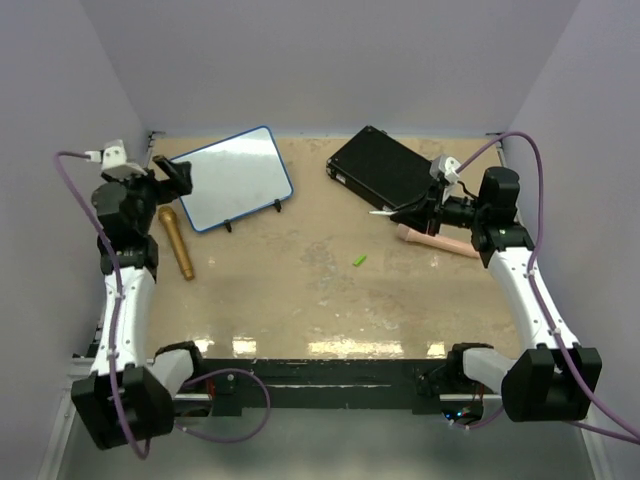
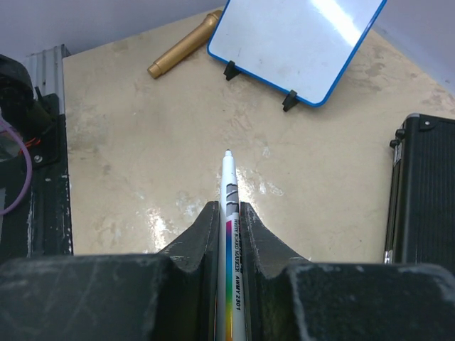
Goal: Write a sentence on the whiteboard
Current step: Pick up the whiteboard from the corner of the board.
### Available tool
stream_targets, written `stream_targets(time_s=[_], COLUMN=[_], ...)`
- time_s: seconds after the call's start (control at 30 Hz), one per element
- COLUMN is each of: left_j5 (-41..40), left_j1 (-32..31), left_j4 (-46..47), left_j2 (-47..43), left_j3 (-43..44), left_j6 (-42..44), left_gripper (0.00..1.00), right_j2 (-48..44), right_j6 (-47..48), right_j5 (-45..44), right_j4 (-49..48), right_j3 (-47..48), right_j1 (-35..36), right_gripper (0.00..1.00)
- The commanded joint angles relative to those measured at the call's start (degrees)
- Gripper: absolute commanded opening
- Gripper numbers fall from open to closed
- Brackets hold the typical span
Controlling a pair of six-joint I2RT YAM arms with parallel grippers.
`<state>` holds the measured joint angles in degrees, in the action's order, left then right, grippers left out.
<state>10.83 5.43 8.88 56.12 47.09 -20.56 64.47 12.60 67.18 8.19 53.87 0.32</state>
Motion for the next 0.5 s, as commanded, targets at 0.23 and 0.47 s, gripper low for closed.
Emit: stream_targets(time_s=[0.23, 0.47], left_j5=[25.11, 32.48], left_j1=[22.43, 22.78], left_j4=[10.89, 15.36], left_j2=[29.55, 43.35], left_j3=[5.63, 12.67], left_j6=[-3.89, 0.96], left_gripper=[0.97, 0.93], right_j2=[1.98, 4.17], right_j6=[2.78, 2.96], right_j5=[3.57, 4.8], right_j4=[2.18, 2.8], right_j3=[0.8, 1.42], right_j1=[-0.14, -0.05], right_gripper=[0.0, 0.0])
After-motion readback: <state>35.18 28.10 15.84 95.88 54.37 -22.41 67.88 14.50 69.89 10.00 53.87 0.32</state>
